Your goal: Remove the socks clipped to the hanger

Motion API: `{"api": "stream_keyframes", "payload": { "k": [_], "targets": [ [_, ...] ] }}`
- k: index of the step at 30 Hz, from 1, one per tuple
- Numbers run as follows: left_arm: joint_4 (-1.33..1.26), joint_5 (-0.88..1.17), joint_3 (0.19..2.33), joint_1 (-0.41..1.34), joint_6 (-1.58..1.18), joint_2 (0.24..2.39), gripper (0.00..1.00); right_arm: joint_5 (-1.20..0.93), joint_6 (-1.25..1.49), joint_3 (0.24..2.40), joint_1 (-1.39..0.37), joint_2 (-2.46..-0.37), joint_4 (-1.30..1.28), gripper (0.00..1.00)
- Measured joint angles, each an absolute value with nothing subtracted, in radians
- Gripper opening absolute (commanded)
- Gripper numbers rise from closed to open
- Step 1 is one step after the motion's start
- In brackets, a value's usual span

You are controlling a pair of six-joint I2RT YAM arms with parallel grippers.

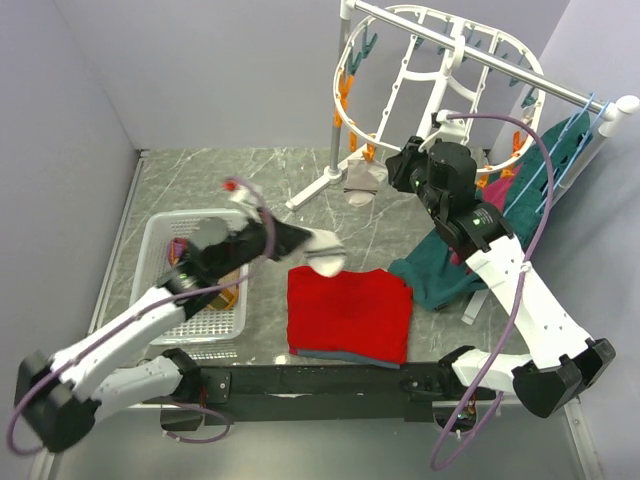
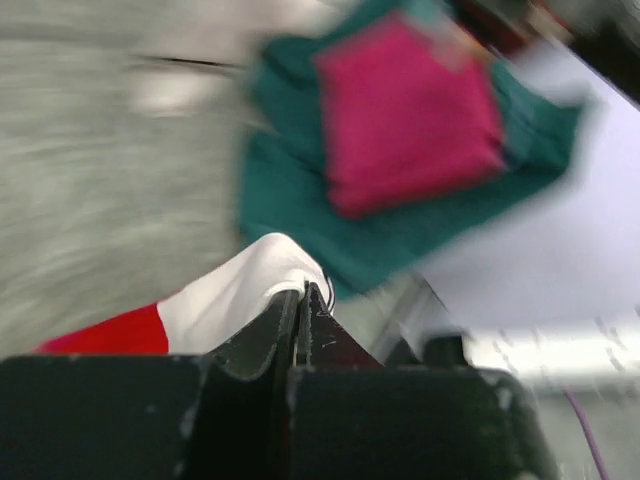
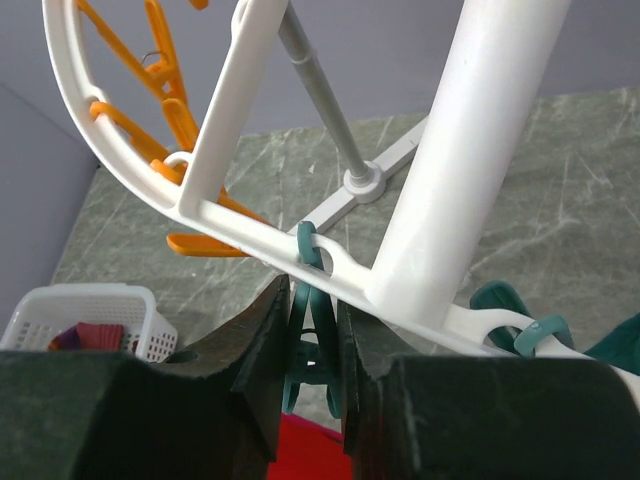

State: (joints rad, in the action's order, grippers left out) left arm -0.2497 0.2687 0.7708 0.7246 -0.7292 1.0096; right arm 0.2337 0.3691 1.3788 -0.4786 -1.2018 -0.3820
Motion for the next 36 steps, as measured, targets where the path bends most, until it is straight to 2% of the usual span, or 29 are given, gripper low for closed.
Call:
{"api": "stream_keyframes", "payload": {
  "k": [6,15,20,21,22,23,24,25,26,27,36],
  "targets": [
    [0.127,0.067,0.694,0.437,-0.834,0.720,0.01,0.203,0.369,1.337,-0.475,-1.191,-0.323,0.00],
    [0.480,-0.242,0.682,0.320,-1.020,0.506,0.01,0.186,0.369,1.320,-0.472,-1.179,-0.299,0.00],
    [0.570,-0.362,0.680,0.304,-1.090,0.507,0.01,0.172,0.369,1.323,-0.472,-1.179,-0.300,0.00],
    [0.582,-0.377,0.679,0.303,-1.097,0.510,0.04,0.170,0.369,1.323,-0.472,-1.178,-0.301,0.00],
    [0.595,-0.397,0.677,0.301,-1.105,0.513,0.12,0.169,0.369,1.323,-0.472,-1.177,-0.301,0.00],
    [0.604,-0.413,0.674,0.300,-1.112,0.513,0.24,0.167,0.369,1.323,-0.472,-1.176,-0.301,0.00],
    [0.612,-0.423,0.673,0.300,-1.114,0.513,0.58,0.167,0.369,1.323,-0.472,-1.176,-0.301,0.00],
    [0.617,-0.436,0.671,0.300,-1.122,0.512,0.79,0.166,0.369,1.323,-0.472,-1.175,-0.301,0.00],
    [0.619,-0.445,0.671,0.300,-1.120,0.512,0.92,0.165,0.369,1.323,-0.472,-1.174,-0.301,0.00],
    [0.620,-0.453,0.671,0.300,-1.127,0.512,0.96,0.164,0.369,1.323,-0.472,-1.174,-0.301,0.00],
    [0.599,-0.522,0.682,0.300,-1.120,0.458,0.96,0.159,0.373,1.322,-0.472,-1.174,-0.302,0.00]
  ]
}}
